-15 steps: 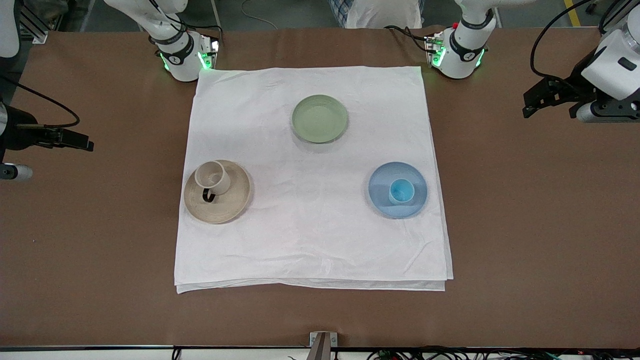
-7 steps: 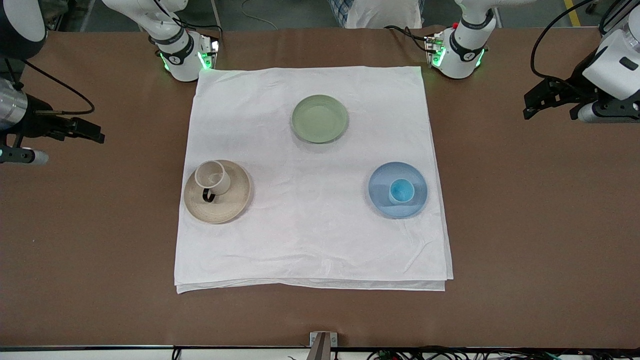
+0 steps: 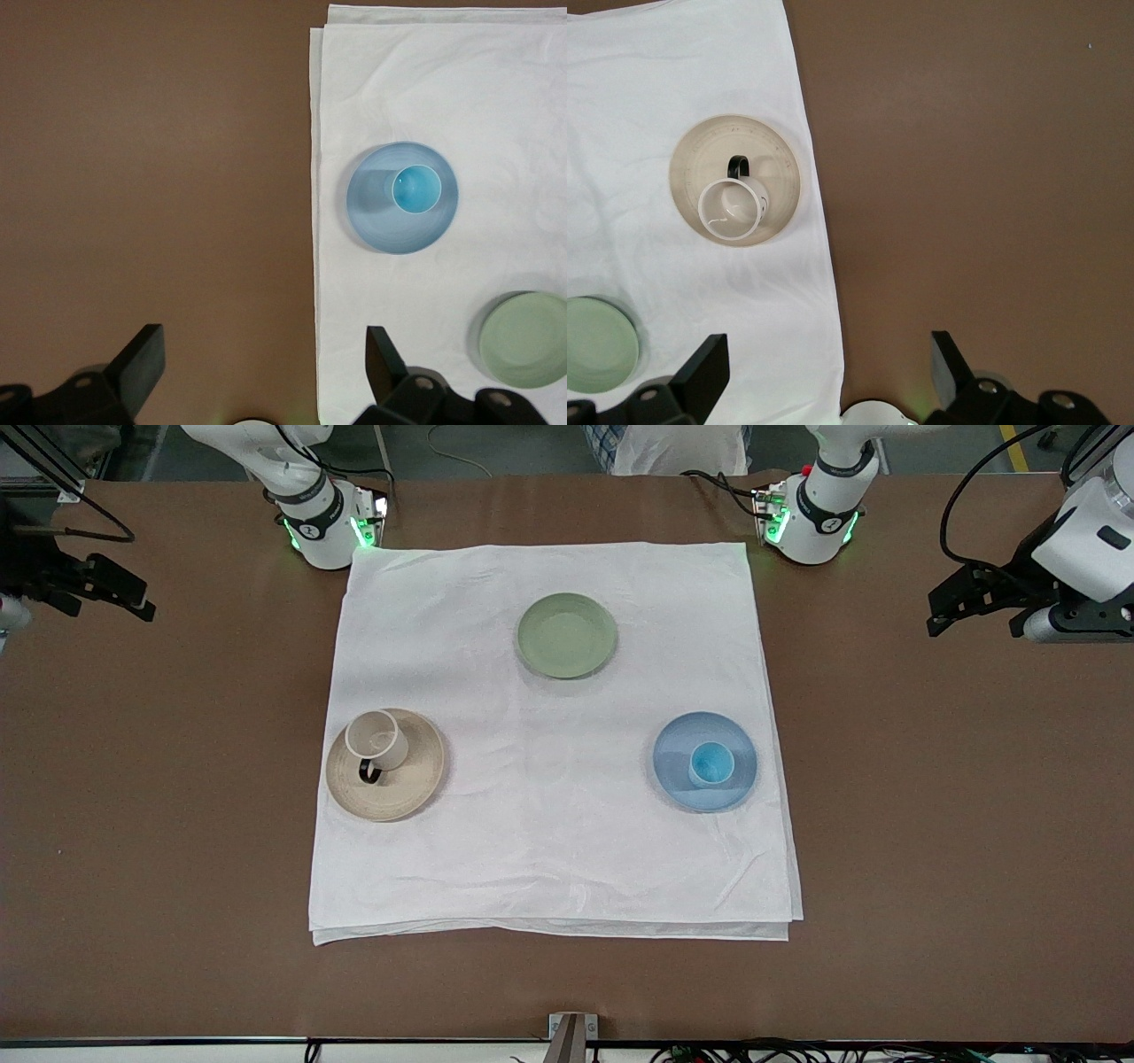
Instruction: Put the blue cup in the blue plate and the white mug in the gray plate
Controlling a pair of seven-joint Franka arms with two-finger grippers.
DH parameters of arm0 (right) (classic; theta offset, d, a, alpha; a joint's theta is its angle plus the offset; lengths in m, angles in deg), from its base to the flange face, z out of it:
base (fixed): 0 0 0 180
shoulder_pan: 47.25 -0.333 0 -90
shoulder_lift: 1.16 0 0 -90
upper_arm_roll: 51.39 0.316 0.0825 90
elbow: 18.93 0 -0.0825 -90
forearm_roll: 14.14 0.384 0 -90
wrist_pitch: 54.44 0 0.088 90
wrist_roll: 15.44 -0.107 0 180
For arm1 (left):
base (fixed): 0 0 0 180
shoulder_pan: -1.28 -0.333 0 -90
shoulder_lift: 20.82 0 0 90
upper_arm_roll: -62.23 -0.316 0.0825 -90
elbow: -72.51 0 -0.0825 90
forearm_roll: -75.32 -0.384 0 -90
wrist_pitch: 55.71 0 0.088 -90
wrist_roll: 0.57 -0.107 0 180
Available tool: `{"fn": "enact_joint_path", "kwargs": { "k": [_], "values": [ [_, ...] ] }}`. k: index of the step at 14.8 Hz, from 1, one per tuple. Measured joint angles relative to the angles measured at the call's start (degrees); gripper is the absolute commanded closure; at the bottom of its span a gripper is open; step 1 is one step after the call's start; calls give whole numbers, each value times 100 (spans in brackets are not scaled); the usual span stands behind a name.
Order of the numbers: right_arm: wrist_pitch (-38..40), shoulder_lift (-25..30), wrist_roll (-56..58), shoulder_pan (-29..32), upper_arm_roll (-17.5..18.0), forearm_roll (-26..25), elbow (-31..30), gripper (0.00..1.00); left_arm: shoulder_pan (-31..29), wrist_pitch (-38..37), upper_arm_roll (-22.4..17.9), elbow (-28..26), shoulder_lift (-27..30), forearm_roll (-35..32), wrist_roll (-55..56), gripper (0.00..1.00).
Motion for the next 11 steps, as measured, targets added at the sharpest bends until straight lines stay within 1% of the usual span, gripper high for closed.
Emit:
{"fn": "enact_joint_path", "kwargs": {
  "k": [3, 11],
  "values": [
    [15, 135, 0, 0, -3, 0, -32, 0, 0, 0, 0, -1, -5, 0, -77, 0],
    [-45, 134, 86, 0, 2, 2, -111, 0, 0, 23, 0, 2, -26, 0, -89, 0]
  ]
}}
